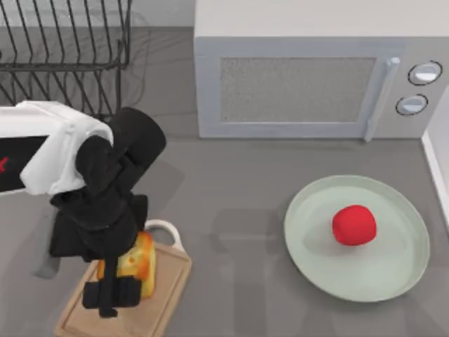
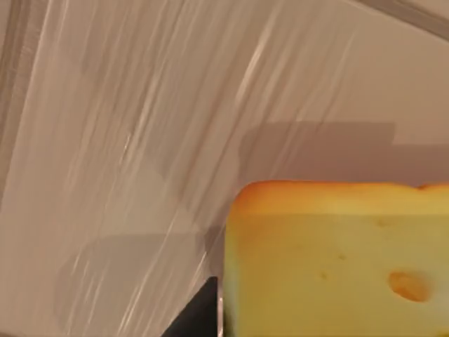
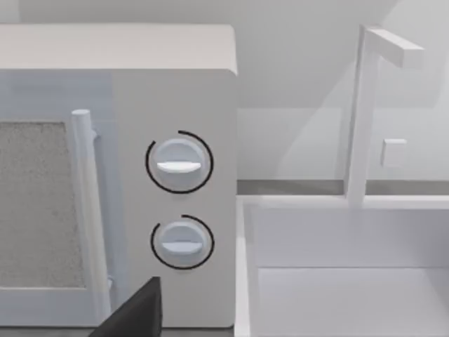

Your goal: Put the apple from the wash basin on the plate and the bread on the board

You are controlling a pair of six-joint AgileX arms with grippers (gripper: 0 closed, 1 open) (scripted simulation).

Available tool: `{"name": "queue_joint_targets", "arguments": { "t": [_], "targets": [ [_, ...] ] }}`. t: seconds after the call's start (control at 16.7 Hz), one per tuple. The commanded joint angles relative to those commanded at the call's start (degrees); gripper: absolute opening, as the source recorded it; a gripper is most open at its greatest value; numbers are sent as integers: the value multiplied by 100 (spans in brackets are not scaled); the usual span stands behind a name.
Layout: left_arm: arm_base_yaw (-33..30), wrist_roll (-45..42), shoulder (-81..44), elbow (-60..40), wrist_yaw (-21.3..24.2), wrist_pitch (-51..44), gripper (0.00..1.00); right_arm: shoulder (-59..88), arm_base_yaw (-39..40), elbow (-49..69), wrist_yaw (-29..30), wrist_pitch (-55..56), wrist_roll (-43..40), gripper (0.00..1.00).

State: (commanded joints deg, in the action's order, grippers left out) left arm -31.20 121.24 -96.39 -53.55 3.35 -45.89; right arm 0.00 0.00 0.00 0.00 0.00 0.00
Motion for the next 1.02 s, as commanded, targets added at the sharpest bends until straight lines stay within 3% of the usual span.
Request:
{"name": "queue_joint_targets", "arguments": {
  "t": [0.42, 1.02],
  "targets": [
    [0, 0, 0, 0, 0, 0, 98, 0, 0, 0, 0, 0, 0, 100],
    [7, 0, 5, -2, 0, -1, 100, 0, 0, 0, 0, 0, 0, 100]
  ]
}}
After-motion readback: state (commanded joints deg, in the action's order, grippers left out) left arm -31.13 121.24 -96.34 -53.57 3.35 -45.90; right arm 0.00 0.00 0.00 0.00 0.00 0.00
